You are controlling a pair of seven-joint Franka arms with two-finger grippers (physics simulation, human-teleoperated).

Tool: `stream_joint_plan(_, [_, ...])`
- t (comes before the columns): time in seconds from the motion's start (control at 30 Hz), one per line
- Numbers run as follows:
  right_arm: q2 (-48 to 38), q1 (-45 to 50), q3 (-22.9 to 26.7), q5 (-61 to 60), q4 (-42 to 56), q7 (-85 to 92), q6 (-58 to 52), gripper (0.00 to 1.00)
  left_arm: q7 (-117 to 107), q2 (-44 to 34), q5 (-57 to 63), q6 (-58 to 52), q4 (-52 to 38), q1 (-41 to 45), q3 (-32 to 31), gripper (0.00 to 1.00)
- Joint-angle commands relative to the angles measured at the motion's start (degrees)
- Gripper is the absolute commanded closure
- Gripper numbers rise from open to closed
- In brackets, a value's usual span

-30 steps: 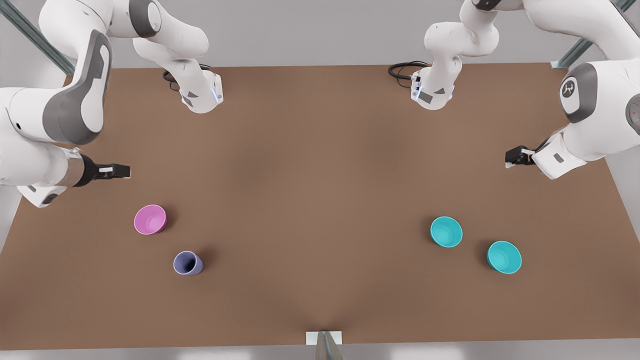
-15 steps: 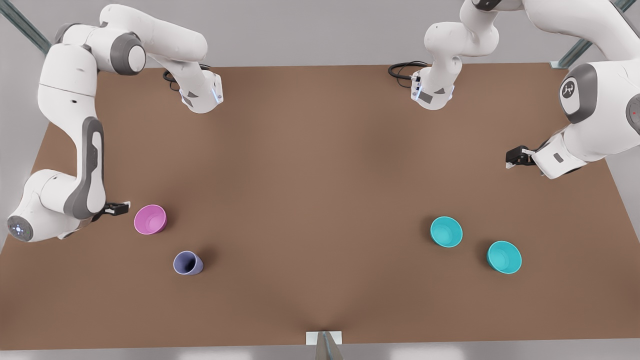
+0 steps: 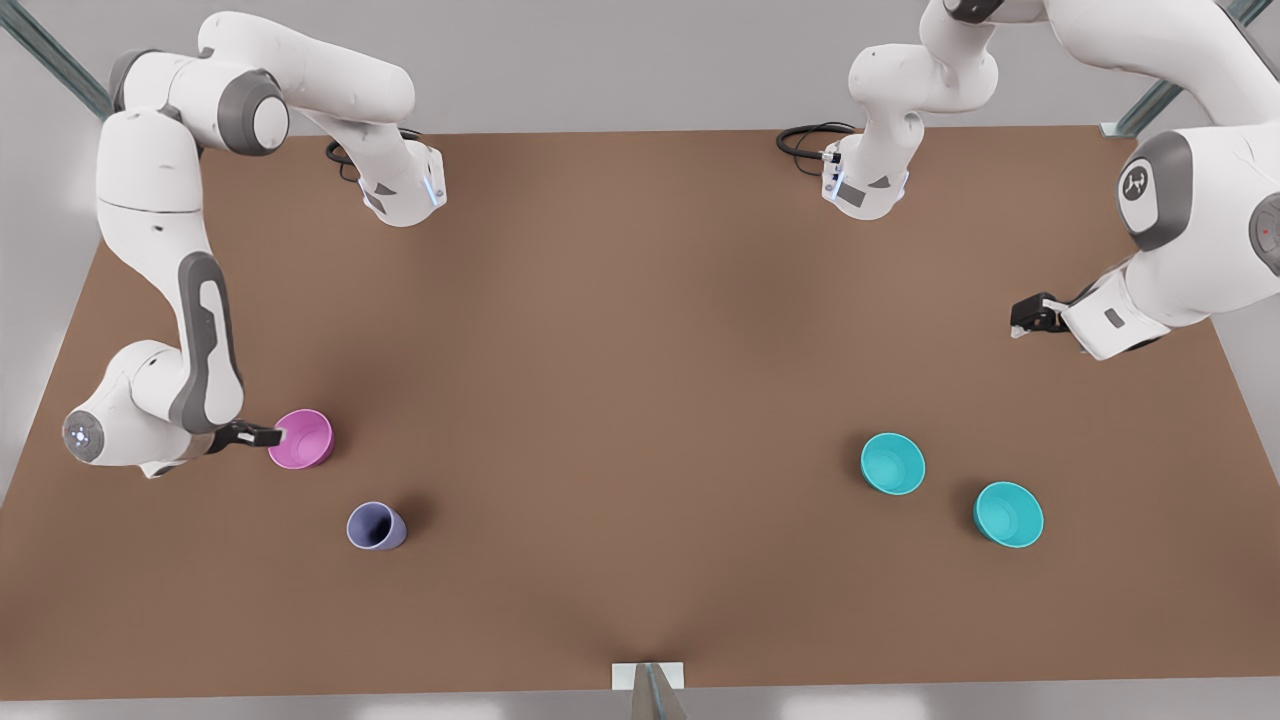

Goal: Stack the blue bowl on the pink bowl

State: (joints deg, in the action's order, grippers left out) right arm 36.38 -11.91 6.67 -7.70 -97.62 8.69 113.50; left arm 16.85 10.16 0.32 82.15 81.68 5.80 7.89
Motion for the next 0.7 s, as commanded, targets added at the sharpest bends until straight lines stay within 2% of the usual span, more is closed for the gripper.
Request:
stream_joint_plan(0.0, [0.27, 0.04, 0.01, -1.62, -1.52, 0.19, 4.80, 0.00, 0.64, 0.13, 0.03, 0.03, -0.03, 0.00, 0.02, 0.00])
stream_joint_plan(0.13, [1.85, 0.31, -0.17, -2.50, -1.97, 0.19, 5.33, 0.02, 0.64, 0.13, 0.03, 0.03, -0.03, 0.00, 0.02, 0.00])
stream_joint_plan(0.23, [1.76, 0.31, -0.43, -2.59, -1.88, 0.28, 4.81, 0.63, 0.64, 0.39, 0.03, 0.03, -0.03, 0.00, 0.02, 0.00])
stream_joint_plan(0.27, [1.68, 0.31, -0.52, -2.59, -1.61, 0.45, 4.54, 0.76, 0.64, 0.39, 0.03, 0.03, -0.03, 0.00, 0.02, 0.00])
stream_joint_plan(0.3, [1.59, 0.31, -0.52, -2.50, -1.44, 0.54, 4.45, 0.79, 0.64, 0.39, 0.03, 0.03, -0.03, 0.00, 0.02, 0.00])
stream_joint_plan(0.43, [1.32, 0.83, -0.61, -2.50, -0.47, 1.16, 2.87, 0.79, 0.64, 0.39, 0.03, 0.03, -0.03, 0.00, 0.02, 0.00])
stream_joint_plan(0.53, [-0.69, 2.32, -0.87, -6.01, 2.16, 1.16, -6.08, 0.79, 0.64, 0.39, 0.03, 0.03, -0.03, 0.00, 0.11, 0.00])
stream_joint_plan(0.57, [-1.92, 5.31, -0.61, -8.56, 4.19, 0.63, -12.59, 0.79, 0.64, 0.39, 0.03, 0.03, -0.03, 0.00, 0.11, 0.00])
stream_joint_plan(0.67, [-4.65, 11.28, -1.40, -16.38, 5.85, -4.10, -17.52, 0.79, 0.64, 0.48, 0.03, 0.03, -0.03, -0.08, 0.11, 0.00])
